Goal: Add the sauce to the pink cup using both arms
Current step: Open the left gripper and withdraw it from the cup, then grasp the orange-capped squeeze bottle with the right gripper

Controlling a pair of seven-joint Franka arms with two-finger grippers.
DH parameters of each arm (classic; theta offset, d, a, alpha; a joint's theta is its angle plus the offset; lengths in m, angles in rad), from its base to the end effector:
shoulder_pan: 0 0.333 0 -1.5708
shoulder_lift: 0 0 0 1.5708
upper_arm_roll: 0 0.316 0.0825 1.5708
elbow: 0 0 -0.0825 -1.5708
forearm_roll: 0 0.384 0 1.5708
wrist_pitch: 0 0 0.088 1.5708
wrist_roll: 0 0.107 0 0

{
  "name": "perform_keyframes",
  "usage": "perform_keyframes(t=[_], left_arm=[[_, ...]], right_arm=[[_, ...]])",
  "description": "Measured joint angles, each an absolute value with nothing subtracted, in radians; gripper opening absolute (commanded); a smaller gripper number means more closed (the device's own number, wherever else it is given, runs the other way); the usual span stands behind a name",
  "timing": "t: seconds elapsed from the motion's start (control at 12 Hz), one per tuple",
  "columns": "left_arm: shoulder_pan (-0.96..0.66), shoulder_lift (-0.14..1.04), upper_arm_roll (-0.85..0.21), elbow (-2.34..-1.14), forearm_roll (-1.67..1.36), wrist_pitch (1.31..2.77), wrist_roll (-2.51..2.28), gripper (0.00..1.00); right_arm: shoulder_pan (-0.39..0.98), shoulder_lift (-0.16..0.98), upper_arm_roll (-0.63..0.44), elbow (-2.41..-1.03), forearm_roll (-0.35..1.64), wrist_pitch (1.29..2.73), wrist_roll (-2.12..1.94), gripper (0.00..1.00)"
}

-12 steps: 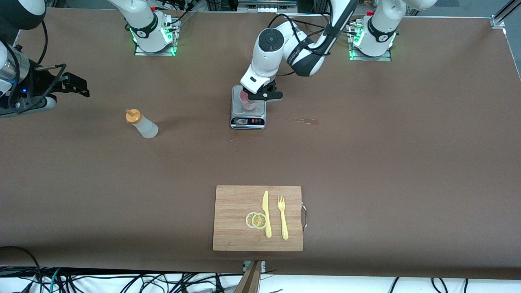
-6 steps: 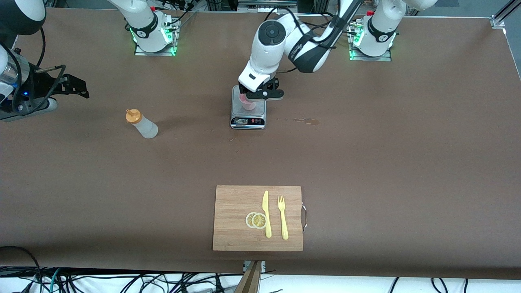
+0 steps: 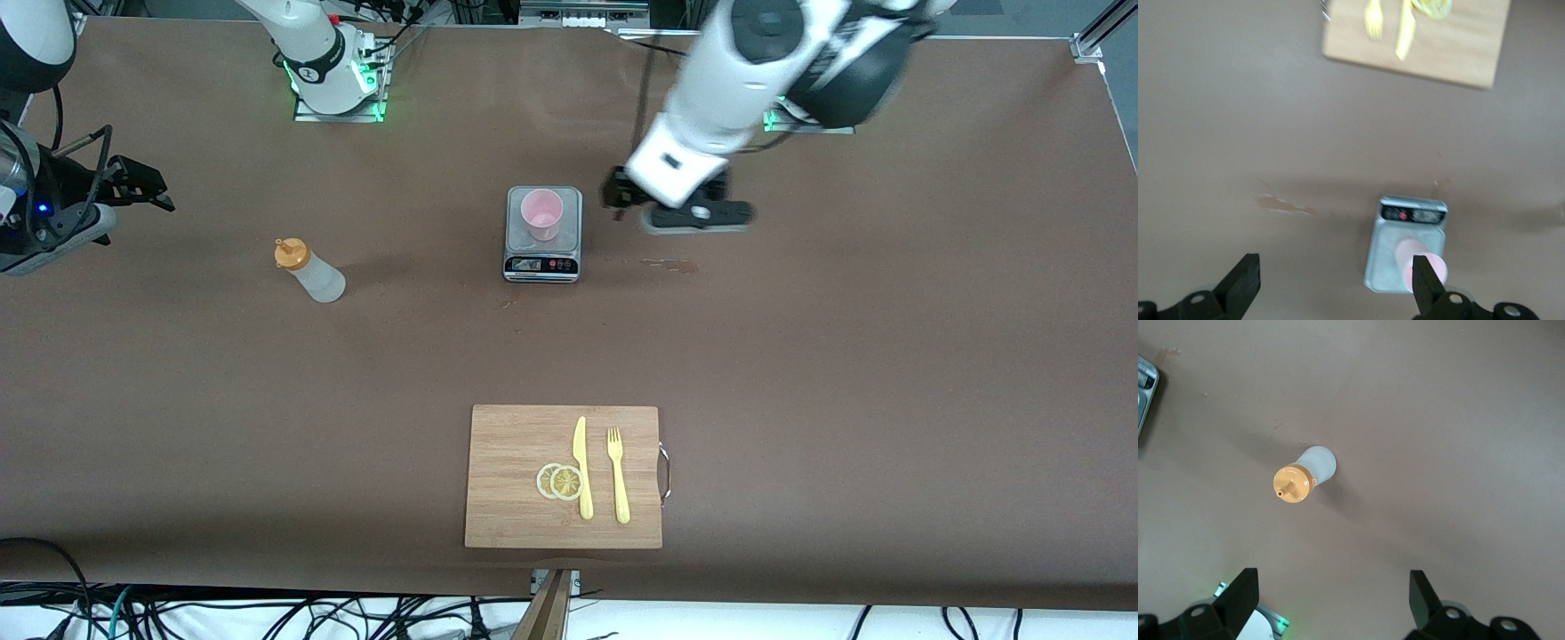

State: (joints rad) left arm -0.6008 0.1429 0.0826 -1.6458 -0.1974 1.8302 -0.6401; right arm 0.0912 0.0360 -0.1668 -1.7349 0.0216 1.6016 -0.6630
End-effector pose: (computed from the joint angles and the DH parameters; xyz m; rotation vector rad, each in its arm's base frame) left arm 0.5224 -0.3194 0.5299 2.9560 0.2482 -0.0943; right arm 0.5539 -0.0384 0.5303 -2.9278 -0.8809 0.2326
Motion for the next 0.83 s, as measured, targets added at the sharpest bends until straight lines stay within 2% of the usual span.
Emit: perform_keyframes(t=[0.42, 0.83], left_arm=[[-0.233, 0.093, 0.083, -1.626, -0.157, 1.663, -0.2, 1.0], [-0.076, 0.043, 0.066, -1.594, -0.095, 1.523, -0.019, 1.0]], right_arm=[[0.035, 0.113, -0.203, -1.763, 0.193, 1.635, -1.013, 1.0], [-0.048, 0.223, -0.206, -1.794, 0.369, 1.634, -1.473, 1.0]])
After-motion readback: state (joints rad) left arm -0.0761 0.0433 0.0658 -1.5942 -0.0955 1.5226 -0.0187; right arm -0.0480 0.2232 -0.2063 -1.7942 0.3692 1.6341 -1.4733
